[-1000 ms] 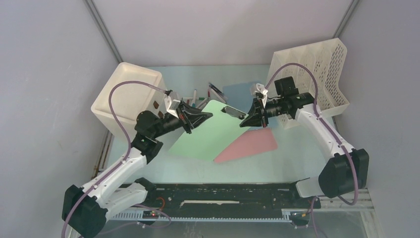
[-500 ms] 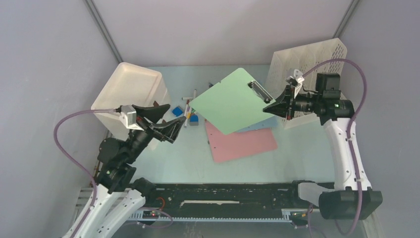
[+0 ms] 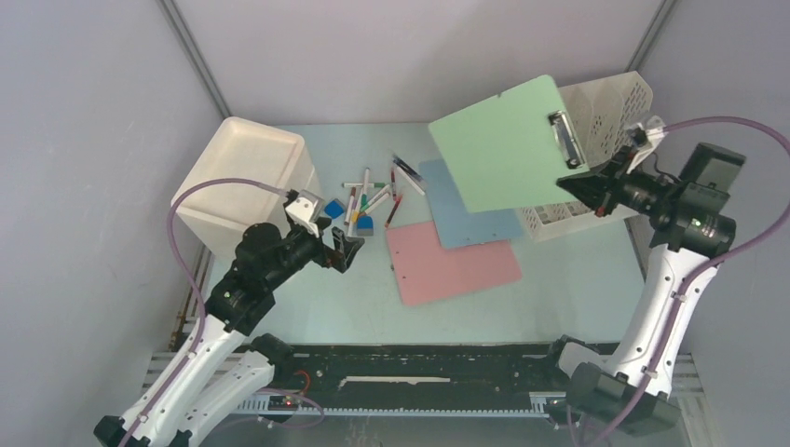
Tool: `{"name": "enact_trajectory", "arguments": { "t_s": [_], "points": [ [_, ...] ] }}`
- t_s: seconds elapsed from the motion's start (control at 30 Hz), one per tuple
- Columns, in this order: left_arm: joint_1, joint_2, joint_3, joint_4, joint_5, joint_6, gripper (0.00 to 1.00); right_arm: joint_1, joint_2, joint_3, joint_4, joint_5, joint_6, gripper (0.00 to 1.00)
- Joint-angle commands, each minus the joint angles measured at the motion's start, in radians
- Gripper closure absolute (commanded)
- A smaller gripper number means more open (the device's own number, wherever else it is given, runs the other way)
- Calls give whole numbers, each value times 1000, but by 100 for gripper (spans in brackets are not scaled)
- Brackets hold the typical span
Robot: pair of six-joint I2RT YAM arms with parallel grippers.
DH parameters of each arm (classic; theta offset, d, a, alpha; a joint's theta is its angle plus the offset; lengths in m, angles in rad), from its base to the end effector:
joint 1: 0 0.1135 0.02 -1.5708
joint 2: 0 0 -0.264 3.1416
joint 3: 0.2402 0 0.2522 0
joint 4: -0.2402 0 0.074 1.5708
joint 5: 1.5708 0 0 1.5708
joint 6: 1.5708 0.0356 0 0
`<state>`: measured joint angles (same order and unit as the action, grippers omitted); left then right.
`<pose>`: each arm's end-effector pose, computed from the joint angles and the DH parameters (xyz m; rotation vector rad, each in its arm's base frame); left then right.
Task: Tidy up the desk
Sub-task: Place the folder in the storage box.
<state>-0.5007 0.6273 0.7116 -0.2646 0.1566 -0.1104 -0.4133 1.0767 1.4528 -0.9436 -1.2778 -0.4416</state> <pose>0.1313 -0.0782 0.3293 0.4598 1.7249 -0.5803 0.1709 -0.0377 0.4464 -0.6969 1.6437 0.7418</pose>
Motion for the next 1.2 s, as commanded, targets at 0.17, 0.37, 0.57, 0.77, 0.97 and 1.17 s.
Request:
{"name": "enact_trajectory", "arguments": {
  "t_s": [0.17,0.37,0.57,0.77,0.97,1.17],
  "points": [
    [7,-31,-13,-28,5,68,0,-292,-10,136,-29,-86,60,100],
    [7,-32,-12,-29,15,62,0,-384,3,259,-283,21,-183,100],
    [7,-45,-12,-28,17,63,0,-500,-7,311,-423,70,-303,100],
    [7,-55,-12,-27,21,61,0,-553,-2,299,-393,110,-297,100],
    [7,-60,-12,-27,21,60,0,-441,51,271,-334,205,-261,100],
    [7,-65,-13,-27,23,58,0,-327,84,270,-246,320,-186,100]
  ]
}}
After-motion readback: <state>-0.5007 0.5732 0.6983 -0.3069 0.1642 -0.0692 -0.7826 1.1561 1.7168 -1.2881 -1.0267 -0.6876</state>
